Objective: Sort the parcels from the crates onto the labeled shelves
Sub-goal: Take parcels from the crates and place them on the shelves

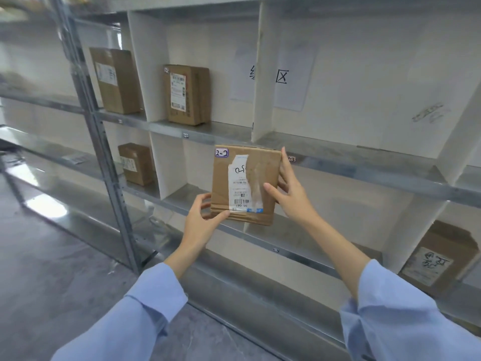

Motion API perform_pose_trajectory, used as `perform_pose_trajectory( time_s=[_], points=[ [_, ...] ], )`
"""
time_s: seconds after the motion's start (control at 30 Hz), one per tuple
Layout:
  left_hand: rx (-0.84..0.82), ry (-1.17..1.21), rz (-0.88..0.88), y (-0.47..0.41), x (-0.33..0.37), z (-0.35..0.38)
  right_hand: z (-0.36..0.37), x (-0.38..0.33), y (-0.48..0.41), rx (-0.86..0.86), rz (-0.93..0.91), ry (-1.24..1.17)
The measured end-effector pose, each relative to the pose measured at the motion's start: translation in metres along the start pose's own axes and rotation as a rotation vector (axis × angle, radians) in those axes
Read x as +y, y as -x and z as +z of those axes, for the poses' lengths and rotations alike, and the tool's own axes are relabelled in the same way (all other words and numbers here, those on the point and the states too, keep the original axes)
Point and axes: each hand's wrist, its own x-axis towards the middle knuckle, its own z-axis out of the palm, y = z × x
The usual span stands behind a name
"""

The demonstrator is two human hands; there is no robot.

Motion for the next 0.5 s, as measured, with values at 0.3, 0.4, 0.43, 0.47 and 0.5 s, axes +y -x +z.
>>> perform_pose_trajectory(
  time_s=[0.3,0.4,0.43,0.47,0.5],
  points=[
    [0.064,-0.14,0.021,-0.016,-0.016,-0.042,0.05,0.023,-0.028,-0.099,0.08,-0.056],
    [0.08,-0.153,-0.002,-0.027,-0.031,-0.059,0.073,0.032,-0.043,-0.146,0.089,-0.031],
    [0.084,-0.164,-0.006,-0.032,-0.038,-0.065,0.083,0.036,-0.049,-0.168,0.106,-0.032],
    [0.085,-0.179,-0.01,-0.037,-0.044,-0.071,0.092,0.04,-0.056,-0.186,0.122,-0.026],
    [0.085,-0.188,-0.014,-0.043,-0.052,-0.077,0.103,0.045,-0.062,-0.192,0.132,-0.015]
  ],
)
